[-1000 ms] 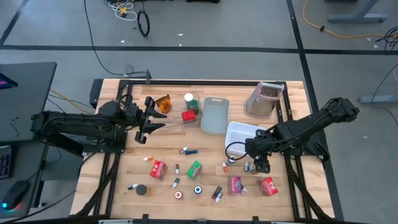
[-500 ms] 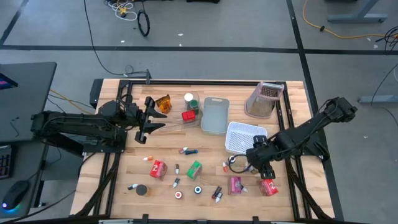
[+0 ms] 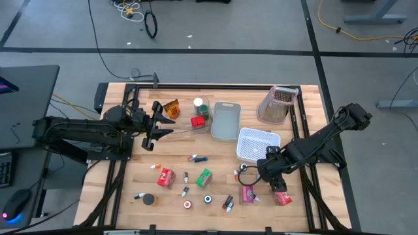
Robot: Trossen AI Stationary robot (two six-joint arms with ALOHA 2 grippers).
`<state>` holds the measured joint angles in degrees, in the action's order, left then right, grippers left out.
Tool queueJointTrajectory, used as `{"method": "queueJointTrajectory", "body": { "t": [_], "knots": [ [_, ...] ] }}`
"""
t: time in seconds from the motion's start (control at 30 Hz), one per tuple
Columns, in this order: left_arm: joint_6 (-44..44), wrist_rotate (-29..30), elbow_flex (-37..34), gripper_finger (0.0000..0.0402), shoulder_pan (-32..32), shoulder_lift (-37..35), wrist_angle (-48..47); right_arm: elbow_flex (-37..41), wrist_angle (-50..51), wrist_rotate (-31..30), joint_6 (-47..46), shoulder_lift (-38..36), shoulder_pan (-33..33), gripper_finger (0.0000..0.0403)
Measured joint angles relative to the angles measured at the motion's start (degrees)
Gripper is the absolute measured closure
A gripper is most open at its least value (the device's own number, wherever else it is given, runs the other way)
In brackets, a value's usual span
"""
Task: Pick & Place Kitchen Items
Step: Put the golden seasoning bottle into the transparent bin
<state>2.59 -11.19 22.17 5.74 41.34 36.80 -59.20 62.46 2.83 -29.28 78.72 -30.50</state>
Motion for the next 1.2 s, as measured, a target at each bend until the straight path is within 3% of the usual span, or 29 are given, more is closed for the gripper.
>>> {"method": "queueJointTrajectory", "body": {
  "t": [0.4, 0.8, 1.2],
  "knots": [
    [0.1, 0.0, 0.0, 0.0248, 0.0, 0.0, -0.1, 3.4, 0.8, 0.3, -1.5, 0.0, -0.5, 0.0065],
    [0.2, 0.0, 0.0, 0.0248, 0.0, 0.0, 0.3, 5.7, -0.4, 2.6, -2.2, -0.1, -0.6, 0.0134],
    [0.2, 3.1, 0.0, 0.0248, 0.0, 0.0, 0.1, 5.7, -2.3, 4.2, -6.2, -0.1, 2.0, 0.0126]
  ]
}}
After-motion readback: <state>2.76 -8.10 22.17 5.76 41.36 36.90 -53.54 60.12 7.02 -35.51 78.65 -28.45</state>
